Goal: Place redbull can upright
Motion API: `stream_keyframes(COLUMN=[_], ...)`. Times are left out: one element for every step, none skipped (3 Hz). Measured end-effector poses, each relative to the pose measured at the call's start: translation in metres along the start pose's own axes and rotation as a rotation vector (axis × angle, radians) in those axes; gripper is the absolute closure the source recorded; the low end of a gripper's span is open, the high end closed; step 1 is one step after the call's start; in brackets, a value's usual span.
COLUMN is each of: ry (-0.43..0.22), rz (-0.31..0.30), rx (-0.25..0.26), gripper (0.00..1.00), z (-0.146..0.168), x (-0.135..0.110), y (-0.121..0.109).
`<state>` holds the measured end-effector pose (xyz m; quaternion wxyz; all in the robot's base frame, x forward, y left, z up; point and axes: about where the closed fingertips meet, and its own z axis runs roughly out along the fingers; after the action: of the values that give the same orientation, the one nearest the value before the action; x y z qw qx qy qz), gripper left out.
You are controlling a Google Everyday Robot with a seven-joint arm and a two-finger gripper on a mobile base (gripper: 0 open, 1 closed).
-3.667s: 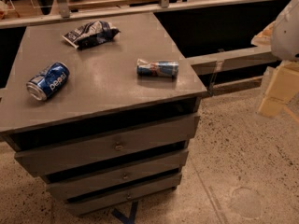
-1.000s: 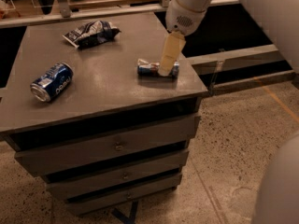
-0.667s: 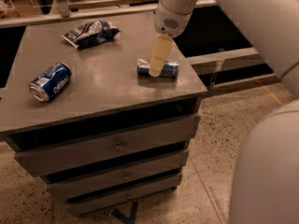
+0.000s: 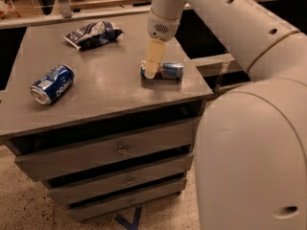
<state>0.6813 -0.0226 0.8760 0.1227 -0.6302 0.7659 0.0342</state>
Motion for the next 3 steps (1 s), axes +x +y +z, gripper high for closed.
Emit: stream_keyframes(ry=[0.02, 0.039, 0.057], rz=[0.03, 0.052, 0.061], rx=[-0.013, -0.027, -0.043], gripper=[0.0, 0.0, 0.01], z=[0.018, 0.03, 0.039], x=[-0.001, 0.002, 0.007], y=[-0.011, -0.017, -0.018])
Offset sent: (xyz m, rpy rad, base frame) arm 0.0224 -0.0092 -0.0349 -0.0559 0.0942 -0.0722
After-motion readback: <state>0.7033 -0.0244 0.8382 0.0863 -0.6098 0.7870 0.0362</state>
